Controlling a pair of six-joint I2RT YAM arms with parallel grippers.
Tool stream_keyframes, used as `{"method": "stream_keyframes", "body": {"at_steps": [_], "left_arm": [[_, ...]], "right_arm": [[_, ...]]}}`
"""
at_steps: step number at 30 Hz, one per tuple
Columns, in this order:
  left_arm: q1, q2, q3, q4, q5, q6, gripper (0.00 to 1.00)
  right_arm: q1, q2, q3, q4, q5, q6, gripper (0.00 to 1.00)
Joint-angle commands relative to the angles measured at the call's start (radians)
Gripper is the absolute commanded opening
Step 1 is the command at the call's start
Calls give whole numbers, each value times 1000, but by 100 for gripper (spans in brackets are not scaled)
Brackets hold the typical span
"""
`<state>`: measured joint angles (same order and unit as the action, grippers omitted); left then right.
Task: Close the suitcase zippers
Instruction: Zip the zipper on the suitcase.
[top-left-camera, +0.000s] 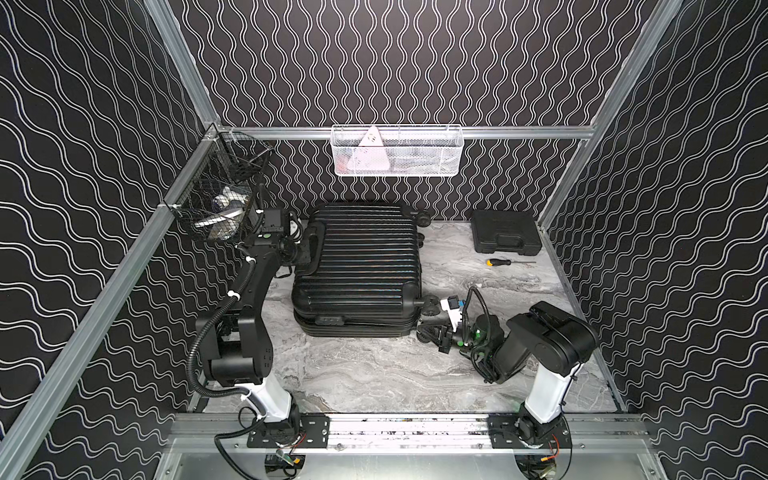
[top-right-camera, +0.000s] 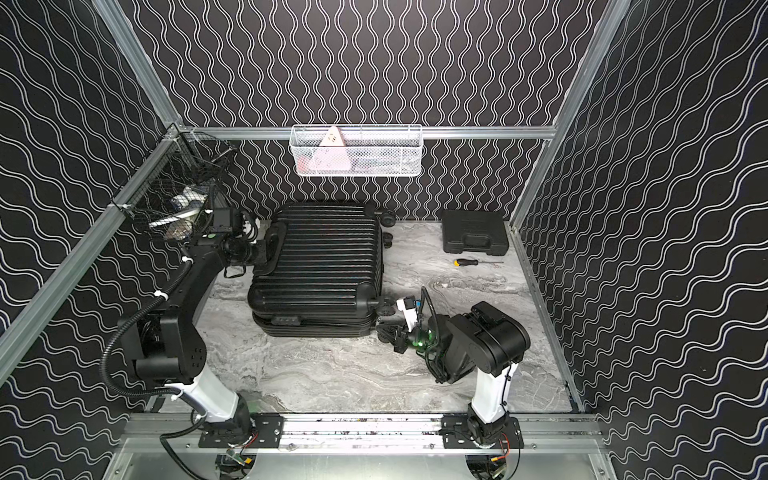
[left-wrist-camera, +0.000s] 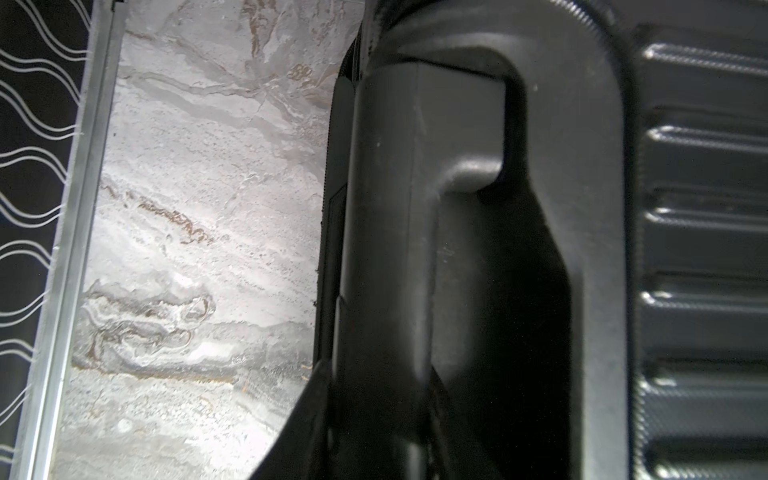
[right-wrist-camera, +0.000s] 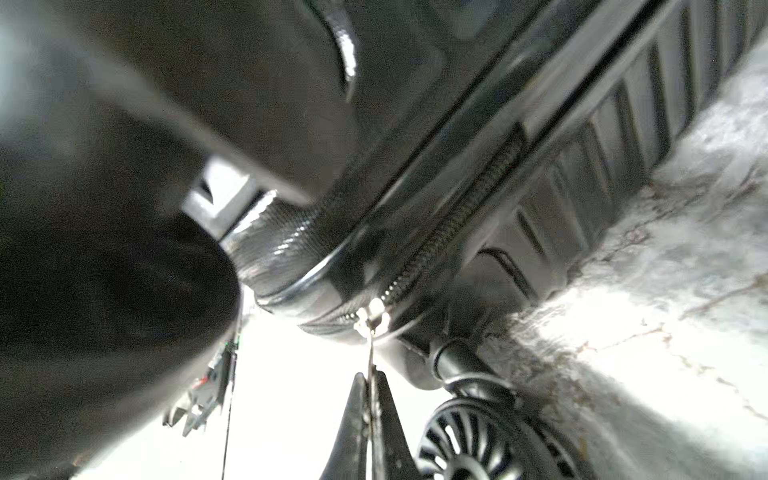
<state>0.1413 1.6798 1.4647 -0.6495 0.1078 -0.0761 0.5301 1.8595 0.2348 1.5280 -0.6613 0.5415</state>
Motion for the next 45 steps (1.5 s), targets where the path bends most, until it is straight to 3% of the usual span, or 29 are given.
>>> {"method": "stream_keyframes", "body": {"at_steps": [1,7,13,16,24,32,36,45], "left_arm": [[11,-10,-3,53,-128,-116,26],[11,-17,-15,62,-132,-131,27],[11,-29,-28,46,-169,-176,18],[12,-62,-48,51,-169,-250,17],[12,-185,-99,101,-173,-492,0],[11,-318,-264,189,-229,-667,0],[11,-413,-374,254,-251,-761,0],[11,-468,-431,277,-225,-803,0]], "right_arm": [[25,-3,-28,-15,-11,46,0],[46,-24,-38,-62,-9,48,0],[88,16,-51,-15,42,108,0],[123,3,-57,-15,90,128,0],[144,-107,-91,-89,157,163,0],[170,-204,-74,-246,169,122,0],[189,-214,-77,-235,182,125,0],[236,-218,-51,-267,196,114,0]]}}
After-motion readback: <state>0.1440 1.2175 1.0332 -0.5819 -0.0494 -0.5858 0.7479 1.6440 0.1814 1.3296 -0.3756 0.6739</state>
